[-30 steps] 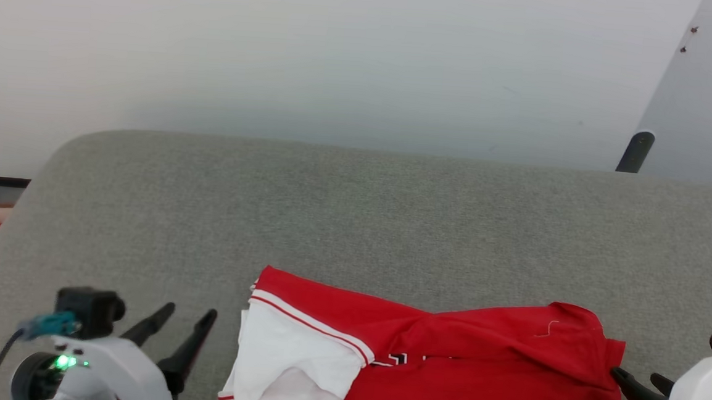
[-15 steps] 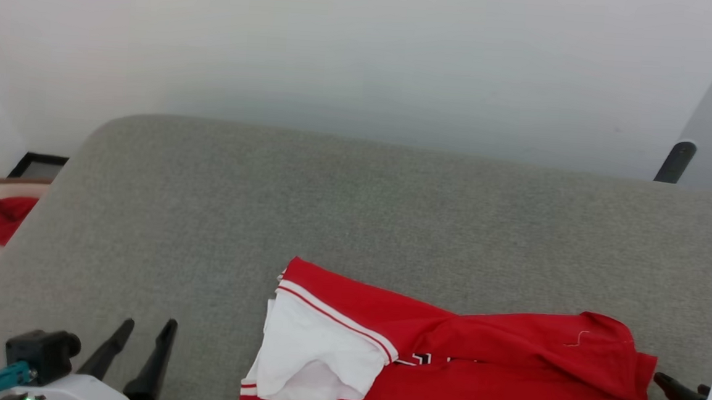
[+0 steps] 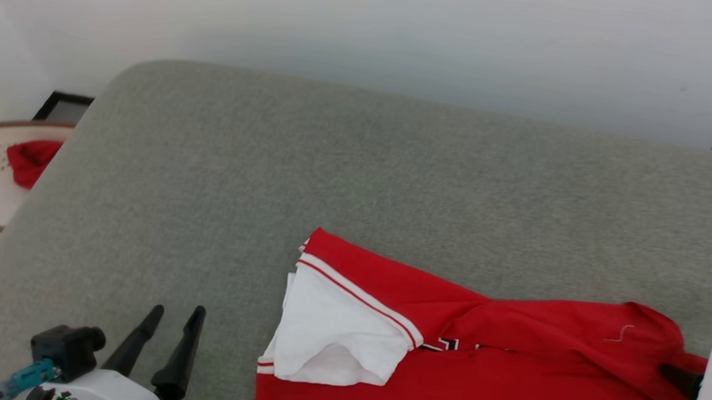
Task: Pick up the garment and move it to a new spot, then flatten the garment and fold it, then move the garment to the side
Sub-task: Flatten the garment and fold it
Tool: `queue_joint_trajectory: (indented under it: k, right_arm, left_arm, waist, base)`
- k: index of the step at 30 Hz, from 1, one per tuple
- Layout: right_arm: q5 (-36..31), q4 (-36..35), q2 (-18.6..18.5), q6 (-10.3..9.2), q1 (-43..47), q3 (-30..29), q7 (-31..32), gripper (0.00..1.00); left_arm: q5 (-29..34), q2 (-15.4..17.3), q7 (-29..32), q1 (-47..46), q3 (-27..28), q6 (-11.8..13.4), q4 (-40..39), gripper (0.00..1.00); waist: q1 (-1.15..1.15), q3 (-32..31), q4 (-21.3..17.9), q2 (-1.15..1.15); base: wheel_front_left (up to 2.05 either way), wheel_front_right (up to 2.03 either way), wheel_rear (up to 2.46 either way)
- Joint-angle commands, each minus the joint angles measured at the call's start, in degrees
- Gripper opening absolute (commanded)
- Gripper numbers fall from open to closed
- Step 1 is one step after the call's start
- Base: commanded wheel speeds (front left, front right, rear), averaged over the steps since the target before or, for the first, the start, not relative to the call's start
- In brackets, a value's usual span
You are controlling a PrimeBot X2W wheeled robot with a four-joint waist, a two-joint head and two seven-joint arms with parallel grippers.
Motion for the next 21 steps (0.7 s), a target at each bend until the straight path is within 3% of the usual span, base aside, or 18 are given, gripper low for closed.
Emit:
queue_joint_trajectory:
  k: [1,11,13,21]
  right_arm:
    - [-0.29,0.88,-0.16,-0.04,-0.79,0.11,0.27,1.0]
    - [0.65,10.1,-0.47,-0.03,-3.1,3.48,3.2,1.0]
    - [1.49,11.09,-0.79,-0.02,-3.7,4.62,2.98,0.0]
    - [4.32,12.83,-3.1,-0.01,-5.63,6.13,2.25,0.0]
  left_arm:
    - [0.36,-0.44,-0.05,-0.57,0.12,-0.42,0.25,1.0]
    - [0.38,-2.99,-0.06,-2.05,0.68,-2.18,2.07,1.0]
    - [0.24,-3.32,-0.06,-2.1,0.96,-2.38,2.22,1.0]
    - [0.49,-4.65,-0.06,-1.3,2.55,-2.86,2.56,1.0]
  waist:
    - [0.0,1.58,1.42,0.0]
    - [0.0,3.36,2.86,0.0]
    - [0.0,3.57,2.96,0.0]
    - [0.0,3.84,2.74,0.0]
  base:
    - [0.0,0.0,0.0]
    - [0.0,0.0,0.0]
    - [0.0,0.0,0.0]
    - [0.0,0.0,0.0]
